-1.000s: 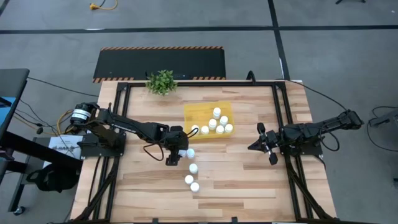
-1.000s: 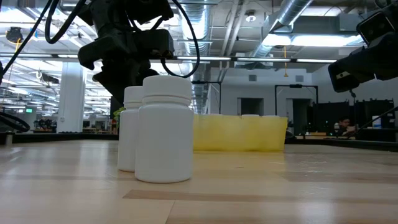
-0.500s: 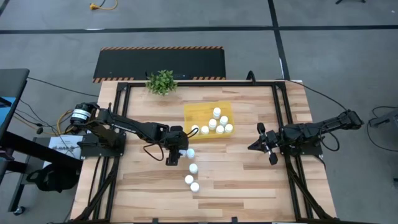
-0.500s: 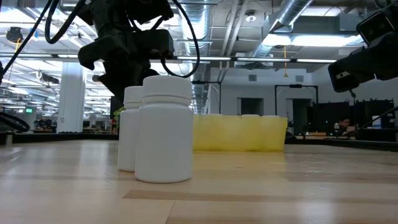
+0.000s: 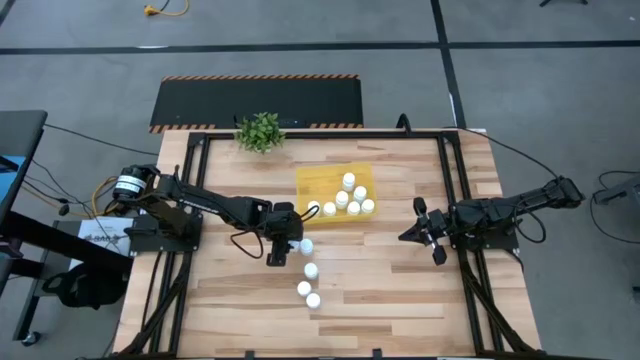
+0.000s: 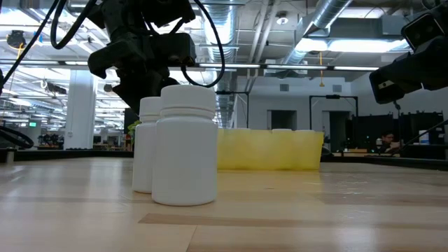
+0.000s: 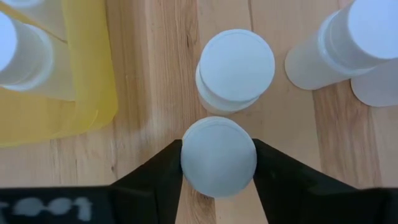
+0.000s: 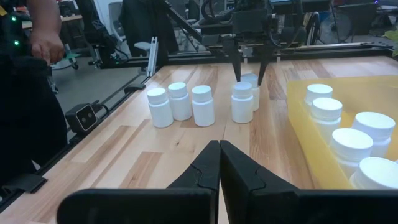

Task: Pick and place pill bottles into a basket
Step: Put the white medicine bottle into the yellow bin

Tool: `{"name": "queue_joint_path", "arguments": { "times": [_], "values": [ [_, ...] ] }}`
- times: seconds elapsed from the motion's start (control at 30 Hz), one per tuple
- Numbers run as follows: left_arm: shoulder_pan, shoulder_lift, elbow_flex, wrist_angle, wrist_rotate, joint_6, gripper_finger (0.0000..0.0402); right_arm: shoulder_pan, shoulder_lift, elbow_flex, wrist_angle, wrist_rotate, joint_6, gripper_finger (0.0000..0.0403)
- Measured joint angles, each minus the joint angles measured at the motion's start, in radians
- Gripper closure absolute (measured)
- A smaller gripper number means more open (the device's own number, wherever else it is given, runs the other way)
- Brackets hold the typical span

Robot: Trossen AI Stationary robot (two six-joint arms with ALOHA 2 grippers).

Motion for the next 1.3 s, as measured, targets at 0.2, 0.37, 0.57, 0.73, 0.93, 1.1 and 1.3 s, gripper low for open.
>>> {"name": "queue_joint_path", "arguments": {
  "times": [0.2,0.37,0.57,0.73,0.93,1.1,1.3],
  "values": [
    [0.0,0.0,0.0,0.0,0.0,0.0,0.0238,0.0,0.0,0.0,0.0,0.0,0.0,0.0401],
    [0.0,0.0,0.0,0.0,0.0,0.0,0.0245,0.0,0.0,0.0,0.0,0.0,0.0,0.0401],
    [0.0,0.0,0.003,-0.005,0.0,-0.008,0.0239,0.0,0.0,0.0,0.0,0.0,0.0,0.0401],
    [0.001,-0.002,0.042,-0.054,-0.011,-0.004,0.0238,0.0,0.0,0.0,0.0,0.0,0.0,0.0401],
    [0.002,-0.002,0.103,-0.138,-0.034,0.02,0.0238,0.0,0.0,0.0,0.0,0.0,0.0,0.0401],
    [0.002,-0.002,0.153,-0.215,-0.063,0.04,0.0238,0.0,0.0,0.0,0.0,0.0,0.0,0.0401],
    [0.006,-0.002,0.218,-0.311,-0.091,0.06,0.0237,0.0,0.0,0.0,0.0,0.0,0.0,0.0401]
  ]
}}
